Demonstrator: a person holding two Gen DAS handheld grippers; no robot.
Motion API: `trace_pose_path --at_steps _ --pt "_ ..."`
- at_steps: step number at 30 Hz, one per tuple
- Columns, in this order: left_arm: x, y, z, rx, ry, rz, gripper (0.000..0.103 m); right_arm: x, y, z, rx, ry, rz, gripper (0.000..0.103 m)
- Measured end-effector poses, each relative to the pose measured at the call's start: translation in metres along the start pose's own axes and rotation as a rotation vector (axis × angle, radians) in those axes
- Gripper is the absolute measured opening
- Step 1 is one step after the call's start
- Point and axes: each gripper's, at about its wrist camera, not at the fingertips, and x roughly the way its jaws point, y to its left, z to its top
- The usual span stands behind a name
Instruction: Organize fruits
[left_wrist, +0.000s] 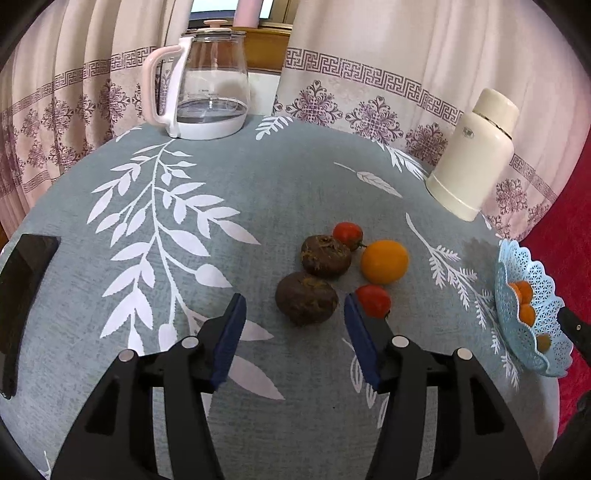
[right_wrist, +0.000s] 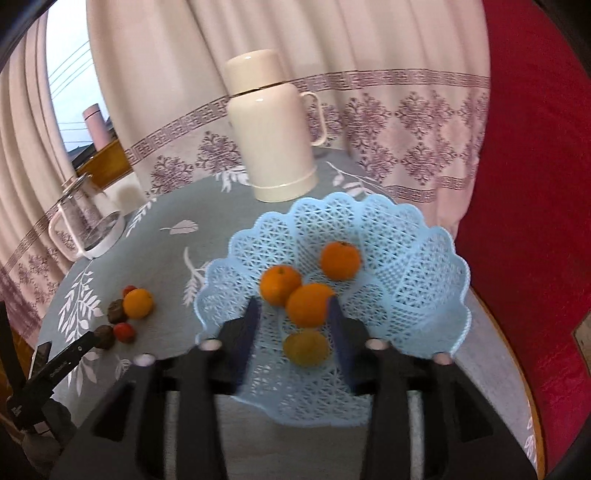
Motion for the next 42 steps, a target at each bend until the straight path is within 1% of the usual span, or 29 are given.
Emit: trace_pose_path --at_steps 1,5,6,7,8,11,17,18,19,21,23,24,28,32,33,34,38,41,42 --pt "0.001 0.0 0.0 0.001 0.003 -0.001 0.057 -0.001 -0.003 -0.002 0.013 -0.01 -0.007 0.058" --pt "0.006 0.001 -0.001 0.001 0.022 -0.005 0.057 -0.005 -0.008 -0.006 0.024 -0.023 -0.018 0.058" --pt "0.007 0.001 -0.001 0.002 0.028 -0.009 0.06 -0.006 -0.009 -0.007 0.024 -0.03 -0.023 0.058" --pt "0.008 0.001 -0.001 0.002 0.033 -0.013 0.066 -0.007 -0.009 -0.007 0.023 -0.035 -0.028 0.058" --pt "0.009 0.001 -0.001 0.002 0.036 -0.015 0.068 -0.009 -0.01 -0.009 0.023 -0.048 -0.037 0.058" --pt "0.012 0.0 -0.001 0.006 0.044 -0.014 0.069 -0.015 -0.012 -0.013 0.027 -0.069 -0.052 0.058" --pt "0.025 -0.001 0.0 0.012 0.101 -0.002 0.068 -0.018 -0.019 -0.02 0.05 -0.082 -0.062 0.058" --pt "0.026 -0.001 0.001 0.014 0.101 0.002 0.066 -0.019 -0.019 -0.022 0.048 -0.086 -0.067 0.058" --pt "0.026 -0.002 0.001 0.018 0.101 0.006 0.062 -0.02 -0.018 -0.024 0.043 -0.091 -0.073 0.058" --pt "0.027 -0.004 0.001 0.032 0.106 0.014 0.057 -0.023 -0.016 -0.027 0.024 -0.105 -0.084 0.058" --pt "0.028 -0.007 0.002 0.046 0.107 0.012 0.048 -0.026 -0.014 -0.031 0.009 -0.121 -0.094 0.058" --pt "0.028 -0.008 0.002 0.052 0.107 0.009 0.042 -0.027 -0.014 -0.032 0.003 -0.129 -0.099 0.058" --pt "0.024 -0.006 0.002 0.043 0.095 -0.028 0.04 -0.032 -0.013 -0.038 -0.001 -0.169 -0.137 0.058" --pt "0.016 -0.003 0.003 0.026 0.072 -0.039 0.038 -0.036 -0.016 -0.039 0.012 -0.192 -0.156 0.058" --pt "0.014 -0.003 0.004 0.024 0.066 -0.042 0.03 -0.037 -0.018 -0.039 0.016 -0.197 -0.159 0.058" --pt "0.011 -0.004 0.004 0.024 0.059 -0.045 0.028 -0.038 -0.019 -0.04 0.024 -0.201 -0.161 0.058" --pt "-0.004 -0.01 0.007 0.04 0.021 -0.054 0.028 -0.037 -0.024 -0.039 0.043 -0.202 -0.162 0.058" --pt "-0.007 -0.011 0.006 0.044 0.018 -0.036 0.029 -0.037 -0.024 -0.039 0.042 -0.204 -0.158 0.058" --pt "-0.006 -0.01 0.005 0.04 0.026 -0.034 0.034 -0.037 -0.024 -0.039 0.042 -0.204 -0.157 0.058"
